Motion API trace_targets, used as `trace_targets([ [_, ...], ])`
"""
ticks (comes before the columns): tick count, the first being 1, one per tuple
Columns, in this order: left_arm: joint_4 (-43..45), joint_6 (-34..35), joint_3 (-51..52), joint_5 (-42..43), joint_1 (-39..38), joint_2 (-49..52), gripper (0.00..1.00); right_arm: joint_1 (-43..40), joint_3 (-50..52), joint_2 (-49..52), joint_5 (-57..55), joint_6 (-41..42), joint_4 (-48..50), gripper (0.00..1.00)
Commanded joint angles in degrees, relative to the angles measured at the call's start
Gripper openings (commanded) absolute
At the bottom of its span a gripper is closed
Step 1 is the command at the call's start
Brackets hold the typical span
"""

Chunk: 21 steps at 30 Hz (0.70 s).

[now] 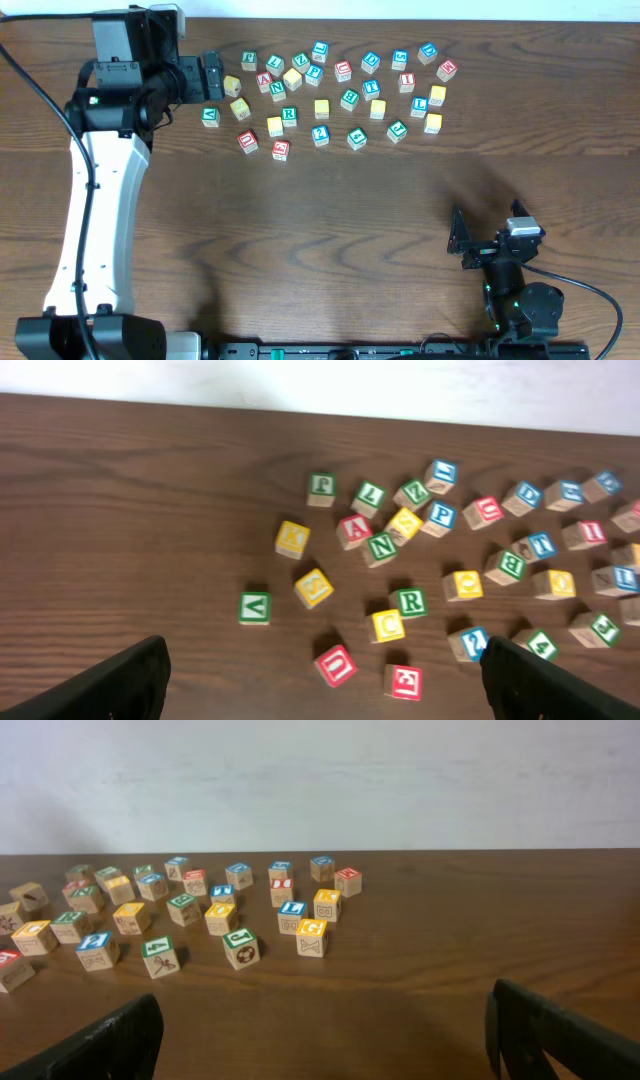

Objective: Spell out ROBOT
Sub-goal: 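Move the left gripper over the block cluster toward the green R block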

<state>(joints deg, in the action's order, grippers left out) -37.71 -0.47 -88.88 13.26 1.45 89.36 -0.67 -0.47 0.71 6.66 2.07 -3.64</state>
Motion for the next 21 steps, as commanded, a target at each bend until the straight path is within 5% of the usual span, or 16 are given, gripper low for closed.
trace_targets([
  [1, 0.8, -0.8, -1.4, 2.8, 0.1, -0.2, 0.98, 0.2, 0.2, -0.3, -0.1, -0.9, -0.2, 0.99],
  [8, 4.5, -0.3, -1.5, 1.9, -2.8, 2.1, 1.0, 0.2, 0.2, -0.3, -0.1, -0.9, -0.2, 0.99],
  [14, 6.8, 2.1, -5.8, -9.0, -9.9, 9.2, 0.98, 0.2, 0.2, -0.3, -0.1, -0.9, -0.2, 0.99],
  [21, -2.1, 7.6, -20.6, -11.4, -13.8, 23.1, 0.7, 0.2, 0.2, -0.3, -0.1, -0.9, -0.2, 0.99],
])
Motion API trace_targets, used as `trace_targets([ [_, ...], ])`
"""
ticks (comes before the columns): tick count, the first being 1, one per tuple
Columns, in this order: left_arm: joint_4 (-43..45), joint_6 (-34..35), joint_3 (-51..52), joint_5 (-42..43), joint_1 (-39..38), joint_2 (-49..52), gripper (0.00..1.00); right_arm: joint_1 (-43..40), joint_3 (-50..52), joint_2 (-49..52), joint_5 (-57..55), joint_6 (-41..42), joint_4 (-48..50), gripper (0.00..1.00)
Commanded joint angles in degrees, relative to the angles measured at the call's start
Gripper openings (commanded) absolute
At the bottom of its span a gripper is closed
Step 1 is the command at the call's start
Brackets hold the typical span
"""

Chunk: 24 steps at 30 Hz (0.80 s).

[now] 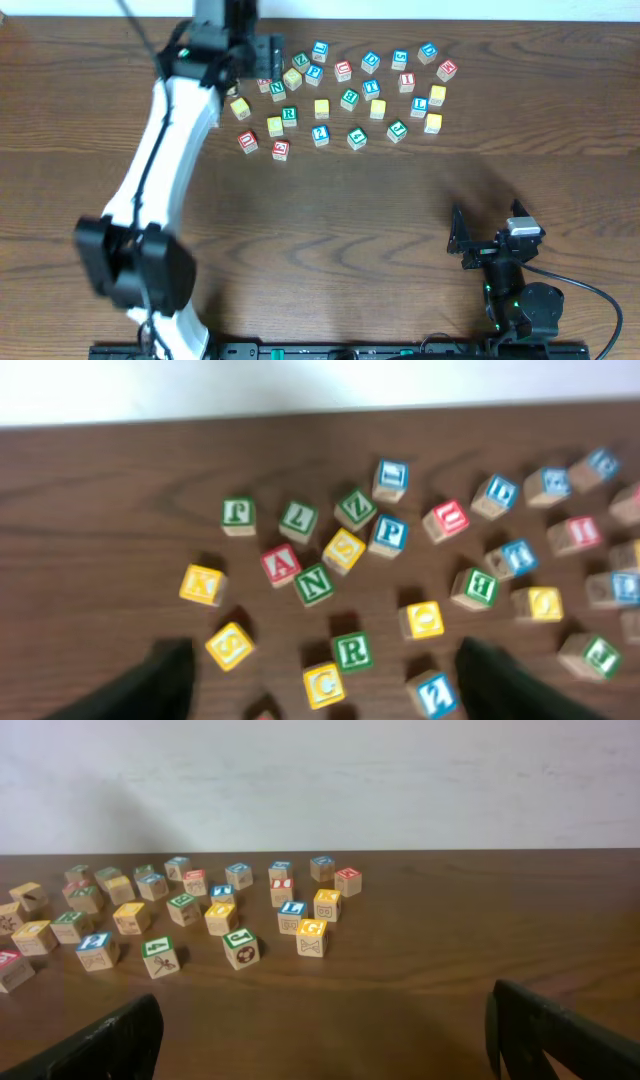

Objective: Spell out ROBOT
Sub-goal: 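Move the left gripper over the block cluster toward the green R block, then lower the left gripper and grasp the green R block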

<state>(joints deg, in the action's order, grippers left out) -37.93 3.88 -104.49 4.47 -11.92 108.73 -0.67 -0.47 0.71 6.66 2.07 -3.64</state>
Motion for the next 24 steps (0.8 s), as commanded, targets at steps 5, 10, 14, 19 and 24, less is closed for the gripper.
trace_targets([
  [5, -3.1, 6.5, -5.4, -2.6, -1.9, 9.4, 0.61, 0.2, 0.2, -0.3, -0.1, -0.9, -0.2, 0.99],
  [10, -2.8, 7.0, -5.4, -3.3, -4.4, 13.7, 0.61, 0.2, 0.2, -0.3, -0.1, -0.9, -0.2, 0.99],
  [14, -3.1, 10.1, -5.3, -7.0, -5.7, 16.0, 0.61, 0.2, 0.2, -0.3, -0.1, -0.9, -0.2, 0.99],
  [19, -3.8, 10.6, -5.1, -7.2, -5.5, 17.8, 0.61, 0.2, 0.2, -0.3, -0.1, -0.9, -0.2, 0.99],
  [24, -3.9, 10.6, -5.1, -7.2, -5.5, 20.4, 0.61, 0.2, 0.2, -0.3, -0.1, -0.9, -0.2, 0.99],
])
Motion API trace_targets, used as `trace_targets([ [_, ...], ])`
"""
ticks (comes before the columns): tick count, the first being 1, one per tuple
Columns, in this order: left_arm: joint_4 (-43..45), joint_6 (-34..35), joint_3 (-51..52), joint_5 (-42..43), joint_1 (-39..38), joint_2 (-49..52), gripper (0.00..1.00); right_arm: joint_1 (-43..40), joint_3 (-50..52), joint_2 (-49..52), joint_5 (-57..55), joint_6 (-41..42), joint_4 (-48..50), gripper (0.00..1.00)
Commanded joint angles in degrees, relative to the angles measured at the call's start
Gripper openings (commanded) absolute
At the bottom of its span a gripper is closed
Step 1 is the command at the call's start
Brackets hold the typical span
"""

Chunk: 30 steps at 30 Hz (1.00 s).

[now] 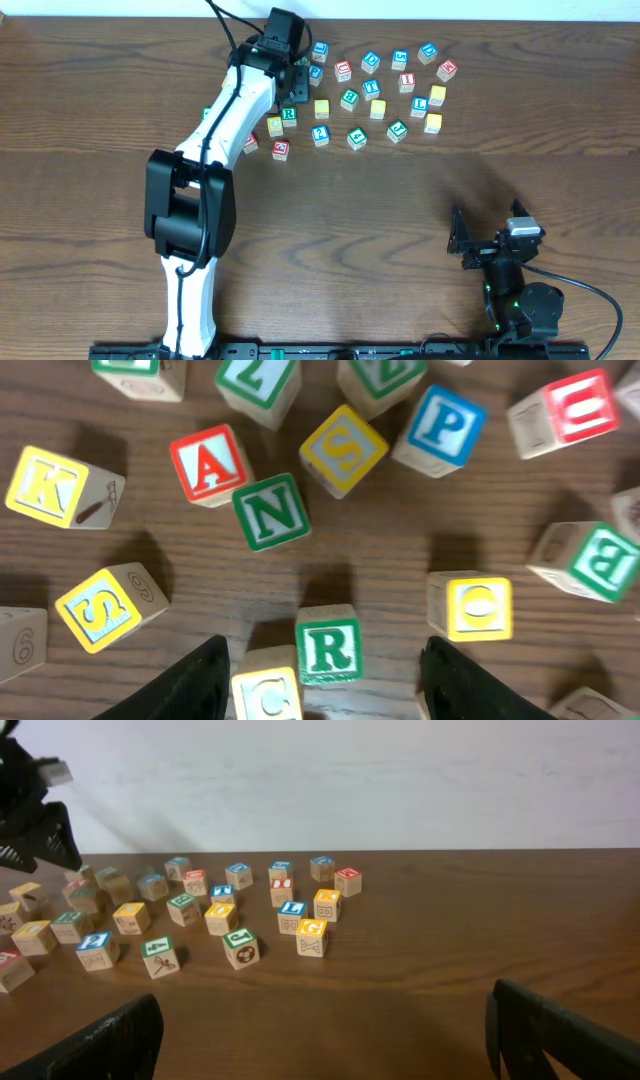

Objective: Spell out ROBOT
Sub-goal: 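Lower the left gripper and grasp the green R block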

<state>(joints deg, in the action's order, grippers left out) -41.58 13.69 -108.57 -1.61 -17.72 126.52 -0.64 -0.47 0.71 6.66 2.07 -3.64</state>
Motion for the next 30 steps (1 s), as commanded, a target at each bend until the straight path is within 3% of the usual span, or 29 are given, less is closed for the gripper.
trace_targets([
  [1, -0.2, 0.8, -1.0, -1.2, 0.3, 3.2, 0.61, 0.2, 0.2, -0.3, -0.1, -0.9, -0.2, 0.99],
  [15, -0.7, 0.8, -0.5, -1.2, 0.3, 6.3, 0.6, 0.2, 0.2, -0.3, -0.1, -0.9, -0.2, 0.99],
  [30, 5.3, -1.9, 1.5, -1.3, 0.3, 6.6, 0.56, 0.2, 0.2, -0.3, -0.1, -0.9, -0.2, 0.99],
])
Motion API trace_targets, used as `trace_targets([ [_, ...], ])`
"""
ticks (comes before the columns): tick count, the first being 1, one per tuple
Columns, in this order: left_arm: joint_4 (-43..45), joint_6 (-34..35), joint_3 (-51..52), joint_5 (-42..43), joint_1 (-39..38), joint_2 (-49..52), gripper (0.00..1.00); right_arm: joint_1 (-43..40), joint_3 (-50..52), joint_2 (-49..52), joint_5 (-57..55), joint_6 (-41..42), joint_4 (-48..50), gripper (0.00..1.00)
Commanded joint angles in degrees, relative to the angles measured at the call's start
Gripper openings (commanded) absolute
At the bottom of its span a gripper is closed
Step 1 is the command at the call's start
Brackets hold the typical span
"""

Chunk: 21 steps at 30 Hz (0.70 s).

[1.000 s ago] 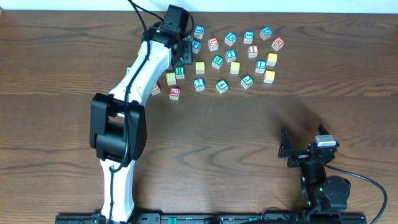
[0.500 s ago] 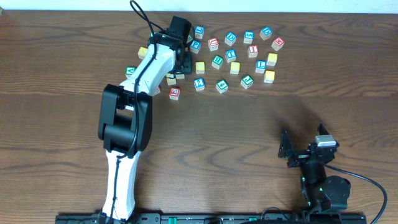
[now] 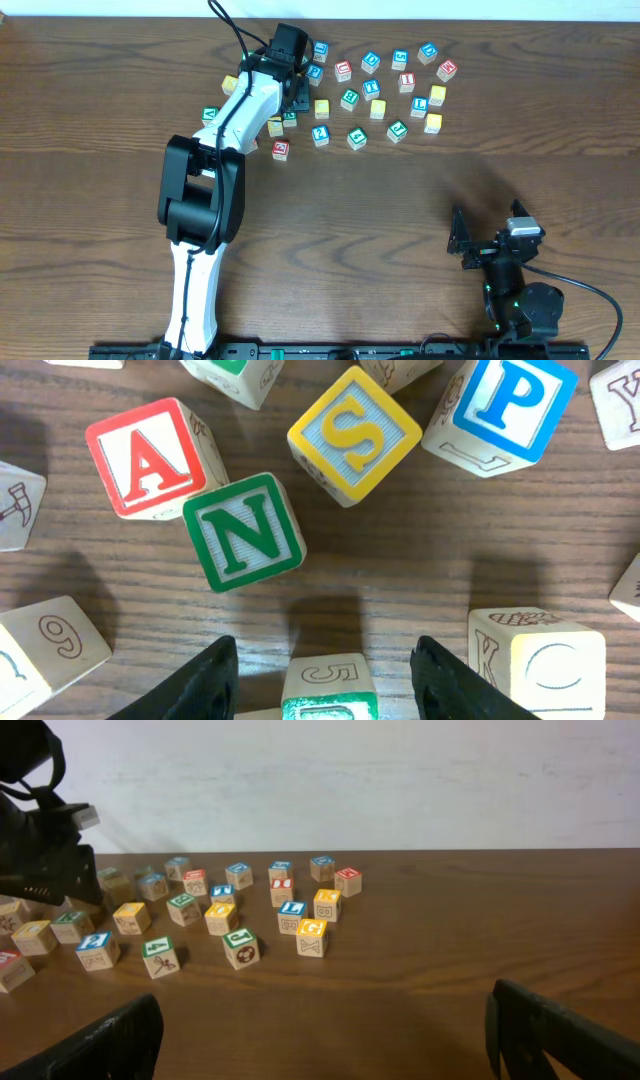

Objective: Spell out ROBOT
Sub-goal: 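Lower the left gripper and grasp the green R block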

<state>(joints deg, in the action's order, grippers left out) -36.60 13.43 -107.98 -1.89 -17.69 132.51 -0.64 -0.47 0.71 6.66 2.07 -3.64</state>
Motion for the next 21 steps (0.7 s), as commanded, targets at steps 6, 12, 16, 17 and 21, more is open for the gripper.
trace_targets([
  [6, -0.2, -1.8, 0.9, -1.0, 0.2, 1.9, 0.52, 0.2, 0.2, -0.3, -0.1, -0.9, -0.2, 0.99],
  [12, -3.2, -1.8, 0.9, -1.0, 0.2, 2.1, 0.46, 0.2, 0.2, -0.3, -0.1, -0.9, -0.2, 0.99],
  [16, -4.0, -1.7, 0.9, -0.9, 0.1, 2.3, 0.46, 0.2, 0.2, -0.3, -0.1, -0.9, -0.2, 0.99],
  [17, -4.1, -1.7, 0.9, -0.9, 0.0, 2.3, 0.44, 0.2, 0.2, -0.3, -0.1, -0.9, -0.2, 0.99],
  [21, -4.1, -1.7, 0.9, -1.0, -0.5, 2.3, 0.4, 0.2, 0.2, -0.3, -0.1, -0.9, -0.2, 0.99],
])
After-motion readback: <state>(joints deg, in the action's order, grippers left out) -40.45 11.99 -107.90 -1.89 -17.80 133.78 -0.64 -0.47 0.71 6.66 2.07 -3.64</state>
